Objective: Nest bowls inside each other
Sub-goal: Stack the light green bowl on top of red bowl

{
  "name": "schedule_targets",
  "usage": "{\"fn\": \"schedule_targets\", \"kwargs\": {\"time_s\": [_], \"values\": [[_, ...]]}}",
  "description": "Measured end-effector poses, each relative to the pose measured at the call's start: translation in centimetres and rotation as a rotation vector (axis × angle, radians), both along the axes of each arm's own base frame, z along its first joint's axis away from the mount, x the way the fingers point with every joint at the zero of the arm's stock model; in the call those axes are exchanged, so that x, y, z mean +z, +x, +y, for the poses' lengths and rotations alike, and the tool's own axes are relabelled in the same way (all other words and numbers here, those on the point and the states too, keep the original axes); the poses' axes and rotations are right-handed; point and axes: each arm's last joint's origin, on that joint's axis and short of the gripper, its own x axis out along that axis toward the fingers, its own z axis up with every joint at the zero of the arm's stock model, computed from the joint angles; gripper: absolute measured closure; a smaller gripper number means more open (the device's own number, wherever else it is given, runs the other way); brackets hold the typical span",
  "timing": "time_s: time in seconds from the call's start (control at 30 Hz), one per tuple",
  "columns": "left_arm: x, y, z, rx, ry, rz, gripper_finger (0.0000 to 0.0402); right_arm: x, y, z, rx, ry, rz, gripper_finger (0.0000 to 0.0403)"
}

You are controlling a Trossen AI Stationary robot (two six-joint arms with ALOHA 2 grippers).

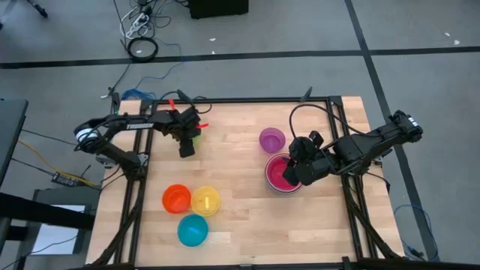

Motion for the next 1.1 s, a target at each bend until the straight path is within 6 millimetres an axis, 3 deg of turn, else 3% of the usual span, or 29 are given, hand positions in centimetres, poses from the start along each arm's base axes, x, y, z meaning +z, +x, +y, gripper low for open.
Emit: {"fn": "schedule_targets", "kwargs": {"time_s": [0.13,0.2,0.37,0.47,0.63,0.9,1.1], "values": [[-0.3,0.4,-0.1,-0.027,-0.074,-0.053,0.0359,0.0,0.0,0.0,0.002,-0.004,0.004,0.0207],[-0.1,0.6,-0.1,-0.032,-0.086,-0.09,0.0386,0.0,0.0,0.0,0.004,-0.006,0.006,0.0208],[0.8,0.5,-0.3,-0.022,-0.099,-0.117,0.0395,0.0,-0.1,-0.2,0.002,-0.044,0.013,0.0211],[2.6,1.5,-1.1,-0.051,-0.12,-0.182,0.0397,0.3,-1.0,-0.7,-0.049,-0.103,0.015,0.0214],[6.7,5.0,-3.7,-0.164,-0.087,-0.309,0.0398,1.3,-2.8,-1.3,-0.1,-0.13,-0.037,0.0219],[14.1,10.9,-9.1,-0.331,0.03,-0.671,0.0398,2.5,-4.7,-1.0,-0.077,-0.136,-0.123,0.0223],[16.4,14.9,-11.9,-0.389,0.058,-0.799,0.0398,3.1,-5.8,-0.8,-0.07,-0.147,-0.174,0.0223]]}}
